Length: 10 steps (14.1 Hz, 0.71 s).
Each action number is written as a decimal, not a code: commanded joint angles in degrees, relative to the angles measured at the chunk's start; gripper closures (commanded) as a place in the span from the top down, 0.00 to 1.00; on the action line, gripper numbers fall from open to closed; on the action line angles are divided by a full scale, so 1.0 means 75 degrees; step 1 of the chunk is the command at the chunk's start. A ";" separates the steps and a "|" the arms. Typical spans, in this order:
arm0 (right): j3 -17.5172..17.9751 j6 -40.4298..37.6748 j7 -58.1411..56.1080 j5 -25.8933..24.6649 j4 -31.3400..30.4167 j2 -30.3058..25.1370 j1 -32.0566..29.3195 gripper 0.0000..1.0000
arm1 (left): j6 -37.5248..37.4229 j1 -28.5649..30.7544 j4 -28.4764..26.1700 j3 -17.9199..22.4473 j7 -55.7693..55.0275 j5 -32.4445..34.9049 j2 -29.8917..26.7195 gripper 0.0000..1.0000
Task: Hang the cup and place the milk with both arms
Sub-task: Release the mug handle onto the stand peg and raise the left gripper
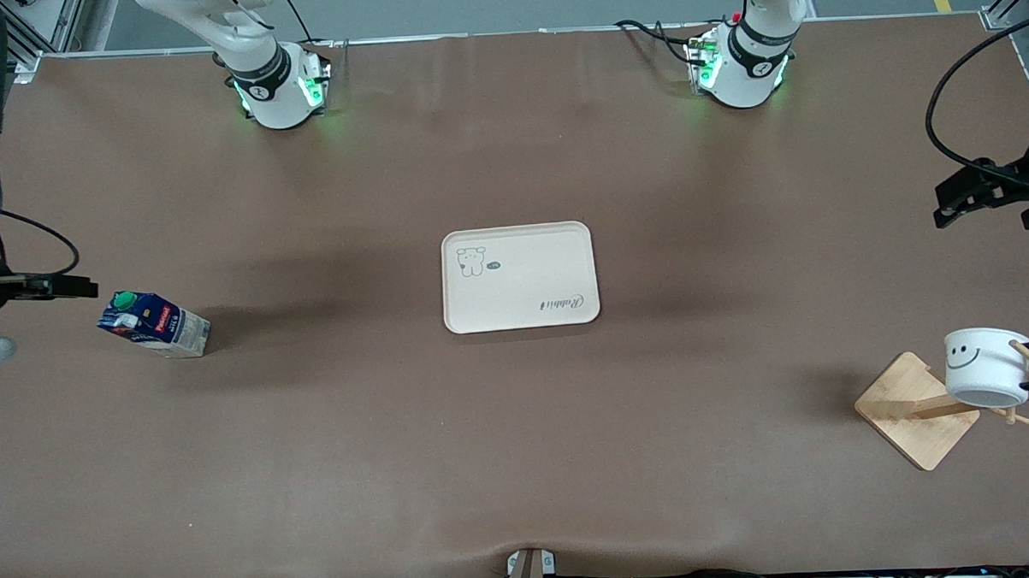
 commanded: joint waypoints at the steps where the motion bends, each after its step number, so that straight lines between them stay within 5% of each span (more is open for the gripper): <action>1: 0.0023 -0.0121 0.0114 0.0174 0.0084 -0.0361 -0.0043 1.00 | -0.0102 -0.1055 -0.0634 0.1152 -0.0091 -0.0266 -0.0641 1.00; 5: 0.0000 -0.1387 0.0172 0.0316 0.0119 -0.0679 0.0015 1.00 | 0.0003 -0.1970 -0.1723 0.2080 -0.0463 -0.0807 -0.1567 1.00; 10: -0.0035 -0.2356 0.0184 0.0270 0.1794 -0.0737 -0.0021 1.00 | 0.0179 -0.1973 -0.2230 0.2035 -0.0770 -0.0748 -0.1944 1.00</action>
